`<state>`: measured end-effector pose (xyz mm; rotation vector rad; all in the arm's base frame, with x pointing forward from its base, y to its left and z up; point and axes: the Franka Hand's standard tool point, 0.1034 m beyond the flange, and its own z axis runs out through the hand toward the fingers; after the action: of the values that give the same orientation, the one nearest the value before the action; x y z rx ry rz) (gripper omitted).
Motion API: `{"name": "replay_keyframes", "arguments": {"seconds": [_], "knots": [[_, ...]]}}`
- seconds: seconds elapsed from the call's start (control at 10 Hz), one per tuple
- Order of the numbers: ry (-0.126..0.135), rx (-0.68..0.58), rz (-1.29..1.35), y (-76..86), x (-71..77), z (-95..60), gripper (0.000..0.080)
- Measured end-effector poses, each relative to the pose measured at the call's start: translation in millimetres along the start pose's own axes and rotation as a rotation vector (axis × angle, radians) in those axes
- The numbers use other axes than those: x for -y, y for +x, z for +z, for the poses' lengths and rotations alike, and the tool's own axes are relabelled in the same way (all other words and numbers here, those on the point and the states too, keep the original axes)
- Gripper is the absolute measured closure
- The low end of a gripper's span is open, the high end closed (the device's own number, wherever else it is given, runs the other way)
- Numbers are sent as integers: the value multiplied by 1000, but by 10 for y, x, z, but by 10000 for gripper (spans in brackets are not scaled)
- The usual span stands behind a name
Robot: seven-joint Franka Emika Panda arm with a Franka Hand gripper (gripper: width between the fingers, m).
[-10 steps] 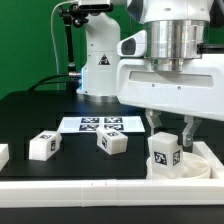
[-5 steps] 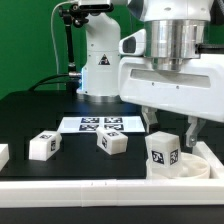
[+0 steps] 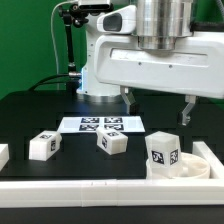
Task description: Assemble stool
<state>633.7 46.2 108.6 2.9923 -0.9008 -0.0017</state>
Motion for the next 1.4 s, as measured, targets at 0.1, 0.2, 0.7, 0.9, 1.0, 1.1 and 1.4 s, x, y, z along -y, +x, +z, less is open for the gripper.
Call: {"name": "replay_keyframes", "arguments": {"seconds": [0.1,0.2,0.7,0.9,1.0,1.1,1.4], "knots": [[-1,1,-2,-9,5,9,151],[-1,1,-3,-8,3,11,151],[-93,145,-271,-228,-100,113,151],[-114,253,-291,-232,-314,153,151],[-105,251,-265,-145,-413,135,151],[-105,249,-265,-166,-379,148,151],[-78,232,-357,-108,-403,166,151]]}}
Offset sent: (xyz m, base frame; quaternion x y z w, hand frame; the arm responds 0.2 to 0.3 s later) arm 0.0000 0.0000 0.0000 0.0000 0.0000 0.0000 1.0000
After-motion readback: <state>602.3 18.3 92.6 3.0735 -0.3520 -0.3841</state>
